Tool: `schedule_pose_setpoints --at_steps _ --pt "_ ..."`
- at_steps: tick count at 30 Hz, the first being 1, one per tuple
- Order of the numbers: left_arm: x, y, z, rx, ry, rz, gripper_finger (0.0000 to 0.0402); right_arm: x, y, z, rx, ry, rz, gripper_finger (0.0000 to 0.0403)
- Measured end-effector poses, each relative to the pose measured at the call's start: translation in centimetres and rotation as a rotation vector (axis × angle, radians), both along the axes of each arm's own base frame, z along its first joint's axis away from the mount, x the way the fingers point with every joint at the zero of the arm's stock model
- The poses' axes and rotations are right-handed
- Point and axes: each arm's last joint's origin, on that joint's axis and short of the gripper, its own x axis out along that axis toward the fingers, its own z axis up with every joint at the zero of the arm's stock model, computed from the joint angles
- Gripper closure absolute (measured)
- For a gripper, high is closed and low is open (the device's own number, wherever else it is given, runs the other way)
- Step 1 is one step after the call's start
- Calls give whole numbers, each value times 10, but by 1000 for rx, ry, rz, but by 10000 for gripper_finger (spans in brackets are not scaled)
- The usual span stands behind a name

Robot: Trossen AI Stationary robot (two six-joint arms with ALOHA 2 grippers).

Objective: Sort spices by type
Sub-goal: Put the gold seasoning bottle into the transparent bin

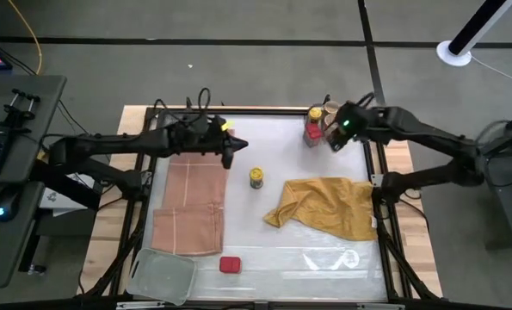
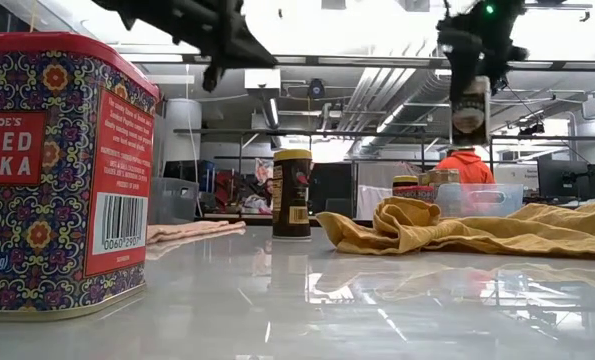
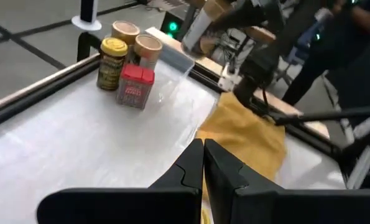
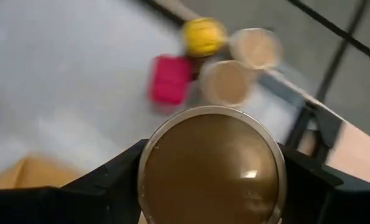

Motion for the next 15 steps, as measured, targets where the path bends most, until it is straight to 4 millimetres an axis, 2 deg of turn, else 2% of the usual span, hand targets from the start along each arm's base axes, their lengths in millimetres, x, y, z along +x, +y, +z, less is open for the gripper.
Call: schedule_pose_setpoints --at_steps 4,8,15 --pt "14 7 -4 -34 -84 28 401 -19 -22 -6 7 -35 -169 132" --pt "23 16 -2 -24 -195 48 401 -26 -40 -18 59 -68 -312 132" --pt "15 38 6 -28 -262 36 401 -24 -75 -44 30 -112 -468 132"
